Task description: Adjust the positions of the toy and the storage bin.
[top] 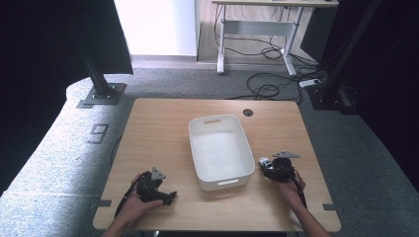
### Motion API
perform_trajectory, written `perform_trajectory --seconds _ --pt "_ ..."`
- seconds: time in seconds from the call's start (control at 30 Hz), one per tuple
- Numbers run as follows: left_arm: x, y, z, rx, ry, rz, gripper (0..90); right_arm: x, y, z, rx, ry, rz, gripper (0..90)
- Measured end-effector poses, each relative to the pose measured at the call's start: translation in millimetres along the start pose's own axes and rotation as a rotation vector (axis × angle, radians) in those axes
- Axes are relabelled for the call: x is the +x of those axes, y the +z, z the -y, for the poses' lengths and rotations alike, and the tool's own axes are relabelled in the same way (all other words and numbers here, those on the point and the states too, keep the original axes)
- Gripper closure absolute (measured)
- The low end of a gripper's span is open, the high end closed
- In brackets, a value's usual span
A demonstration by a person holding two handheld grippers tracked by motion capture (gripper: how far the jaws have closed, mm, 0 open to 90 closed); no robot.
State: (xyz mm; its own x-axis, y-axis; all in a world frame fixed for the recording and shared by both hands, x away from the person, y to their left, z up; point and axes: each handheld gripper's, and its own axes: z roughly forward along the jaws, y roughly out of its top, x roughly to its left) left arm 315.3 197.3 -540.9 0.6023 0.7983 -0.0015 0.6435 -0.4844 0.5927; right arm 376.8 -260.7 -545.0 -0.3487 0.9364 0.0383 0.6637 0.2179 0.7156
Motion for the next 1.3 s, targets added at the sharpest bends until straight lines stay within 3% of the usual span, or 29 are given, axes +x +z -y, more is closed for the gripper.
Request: perform_trajectory --seconds 0.3,0.43,0.7,1.0,1.3 --pt "-0.1 -0.3 0.2 0.002 0.002 0.0 1.3 1.2 0.3 1.4 -0.007 -0.001 0.003 48.1" --pt "0.2 -0.3 -0.2 0.004 0.005 0.003 1.3 0.6 0.8 1.6 -0.008 0.006 -0.039 36.8" --pt "0.5 -0.4 0.2 0.004 0.007 0.006 1.3 -0.1 0.9 0.9 0.001 0.005 -0.075 26.6" --pt "1.5 -0.5 -0.3 0.008 0.016 0.012 1.2 -6.3 -10.6 -5.4 -0.053 0.024 -0.101 22.4" --pt "0.9 -1.0 0.1 0.01 0.011 0.009 1.3 -8.4 -35.2 -2.2 -0.127 -0.017 -0.093 21.8"
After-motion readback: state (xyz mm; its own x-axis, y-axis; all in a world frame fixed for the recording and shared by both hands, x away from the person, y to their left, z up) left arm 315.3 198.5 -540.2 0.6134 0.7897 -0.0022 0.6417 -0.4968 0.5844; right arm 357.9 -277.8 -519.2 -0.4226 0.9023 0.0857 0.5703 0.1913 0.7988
